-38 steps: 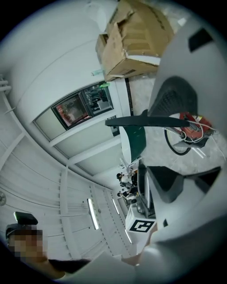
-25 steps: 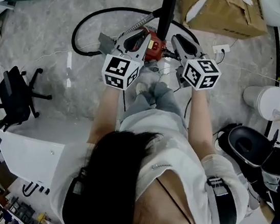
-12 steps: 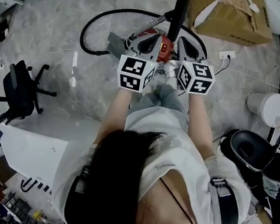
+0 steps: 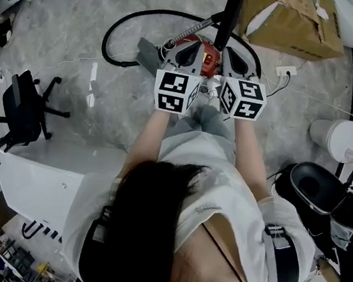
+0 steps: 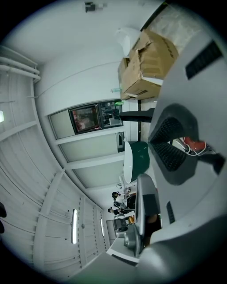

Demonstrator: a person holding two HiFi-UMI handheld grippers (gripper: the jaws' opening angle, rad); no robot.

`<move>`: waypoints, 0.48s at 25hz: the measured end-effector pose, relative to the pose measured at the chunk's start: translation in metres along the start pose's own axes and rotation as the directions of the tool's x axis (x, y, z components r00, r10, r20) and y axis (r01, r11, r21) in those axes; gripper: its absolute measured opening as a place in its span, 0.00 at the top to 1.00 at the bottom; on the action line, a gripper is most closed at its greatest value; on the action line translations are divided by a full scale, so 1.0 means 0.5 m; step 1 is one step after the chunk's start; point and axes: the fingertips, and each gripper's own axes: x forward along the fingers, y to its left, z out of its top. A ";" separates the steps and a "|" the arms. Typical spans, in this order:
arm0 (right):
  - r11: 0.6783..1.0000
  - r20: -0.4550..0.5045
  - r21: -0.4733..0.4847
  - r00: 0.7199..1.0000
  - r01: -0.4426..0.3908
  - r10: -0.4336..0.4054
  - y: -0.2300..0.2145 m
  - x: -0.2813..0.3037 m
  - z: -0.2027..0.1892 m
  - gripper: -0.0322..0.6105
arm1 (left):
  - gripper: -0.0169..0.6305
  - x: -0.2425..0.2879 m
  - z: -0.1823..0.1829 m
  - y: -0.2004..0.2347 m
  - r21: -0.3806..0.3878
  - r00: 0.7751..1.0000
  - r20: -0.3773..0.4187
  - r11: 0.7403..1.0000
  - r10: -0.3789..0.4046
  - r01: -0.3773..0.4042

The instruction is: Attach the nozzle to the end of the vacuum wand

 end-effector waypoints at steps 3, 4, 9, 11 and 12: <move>1.000 0.003 0.000 1.000 0.010 -0.010 -0.008 -0.002 0.006 0.93 | 0.97 0.001 -0.005 0.003 0.006 1.000 -0.004 1.000 0.008 -0.008; 1.000 0.003 0.000 1.000 0.014 -0.014 -0.010 -0.002 0.007 0.93 | 0.97 0.002 -0.009 0.004 0.001 1.000 -0.008 1.000 0.007 -0.007; 1.000 -0.021 -0.014 1.000 0.020 -0.020 -0.006 0.003 -0.008 0.93 | 0.97 0.010 -0.020 0.003 -0.018 1.000 -0.021 1.000 -0.008 0.007; 1.000 -0.032 -0.020 0.999 0.016 -0.017 -0.002 0.007 -0.018 0.93 | 0.97 0.012 -0.024 0.001 -0.017 1.000 -0.022 1.000 -0.010 0.010; 1.000 -0.036 -0.023 0.999 0.014 -0.015 0.001 0.008 -0.021 0.93 | 0.97 0.012 -0.025 0.001 -0.016 1.000 -0.022 1.000 -0.009 0.009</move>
